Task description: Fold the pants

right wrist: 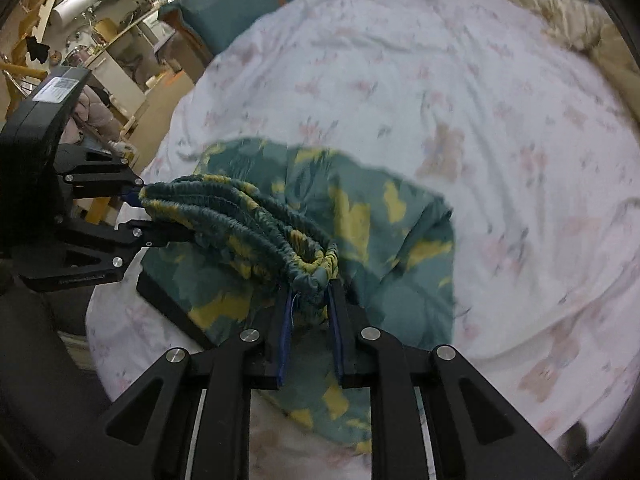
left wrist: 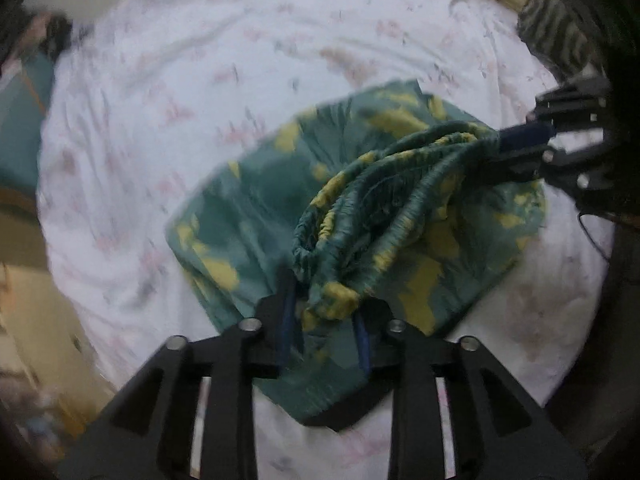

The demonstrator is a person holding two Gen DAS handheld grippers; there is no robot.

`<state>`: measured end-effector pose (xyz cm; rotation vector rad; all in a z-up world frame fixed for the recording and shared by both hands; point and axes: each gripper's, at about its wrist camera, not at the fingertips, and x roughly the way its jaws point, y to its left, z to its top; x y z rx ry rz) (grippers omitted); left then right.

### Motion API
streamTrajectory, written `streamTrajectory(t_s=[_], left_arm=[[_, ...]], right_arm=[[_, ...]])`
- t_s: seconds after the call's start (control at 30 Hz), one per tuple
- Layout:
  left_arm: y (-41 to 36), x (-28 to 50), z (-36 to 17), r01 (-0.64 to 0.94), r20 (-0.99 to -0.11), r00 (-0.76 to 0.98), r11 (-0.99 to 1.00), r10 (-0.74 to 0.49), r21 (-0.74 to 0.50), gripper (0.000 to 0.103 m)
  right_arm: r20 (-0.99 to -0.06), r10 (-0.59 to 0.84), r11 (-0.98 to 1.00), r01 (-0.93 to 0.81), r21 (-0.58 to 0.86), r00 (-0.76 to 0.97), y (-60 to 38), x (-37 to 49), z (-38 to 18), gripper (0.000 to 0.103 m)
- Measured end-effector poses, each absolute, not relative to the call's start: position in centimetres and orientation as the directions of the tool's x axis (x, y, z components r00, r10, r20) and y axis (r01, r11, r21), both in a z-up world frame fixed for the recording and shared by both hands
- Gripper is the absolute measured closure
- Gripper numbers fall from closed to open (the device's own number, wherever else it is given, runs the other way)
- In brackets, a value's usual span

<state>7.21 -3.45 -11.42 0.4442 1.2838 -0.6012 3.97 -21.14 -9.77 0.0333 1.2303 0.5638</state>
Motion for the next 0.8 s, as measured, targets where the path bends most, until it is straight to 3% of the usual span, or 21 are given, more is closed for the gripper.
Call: streamTrajectory(t_s=[0.17, 0.27, 0.37, 0.47, 0.63, 0.73, 0.8], left_arm=[[-1.8, 5.8, -9.3, 0.604, -0.958, 0.149, 0.789, -0.246, -0.109, 0.05], [0.0, 6.3, -7.5, 0.503, -0.919, 0.178, 0.835, -0.351, -0.222, 0.05], [0.9, 7.5, -6.9, 0.403, -0.88, 0.248, 0.869, -0.406, -0.287, 0.05], [-0.4, 9.1, -9.4, 0.327, -0.913, 0.245, 0.914, -0.327, -0.24, 0.052], [-2.4, 8.8, -13.4, 0.367, -0.969, 0.132, 0.919, -0.207, -0.146, 0.051], [-2.4, 7.5, -15.4, 0.377, -0.985, 0.065, 0.918, -0.159, -0.123, 0.042], [-1.9, 7.0, -15.9, 0.362, -0.985, 0.036, 0.921, -0.169, -0.145, 0.04]], right_arm=[[-0.897, 0.413, 0.843, -0.437, 0.313, 0.155, -20.7, 1.5, -8.9, 0.078], [-0.861, 0.482, 0.818, -0.436, 0.376, 0.161, -21.4, 0.5, -7.1, 0.078], [-0.828, 0.491, 0.847, -0.37, 0.382, 0.271, -22.2, 1.4, -6.1, 0.077], [-0.822, 0.453, 0.885, -0.285, 0.369, 0.345, -22.2, 3.8, -7.3, 0.077], [-0.884, 0.435, 0.875, -0.31, 0.371, 0.172, -20.0, 4.7, -11.3, 0.078], [-0.927, 0.37, 0.879, -0.349, 0.326, 0.067, -19.0, 3.3, -13.3, 0.077], [-0.941, 0.339, 0.885, -0.345, 0.313, 0.016, -19.2, 2.7, -14.6, 0.072]])
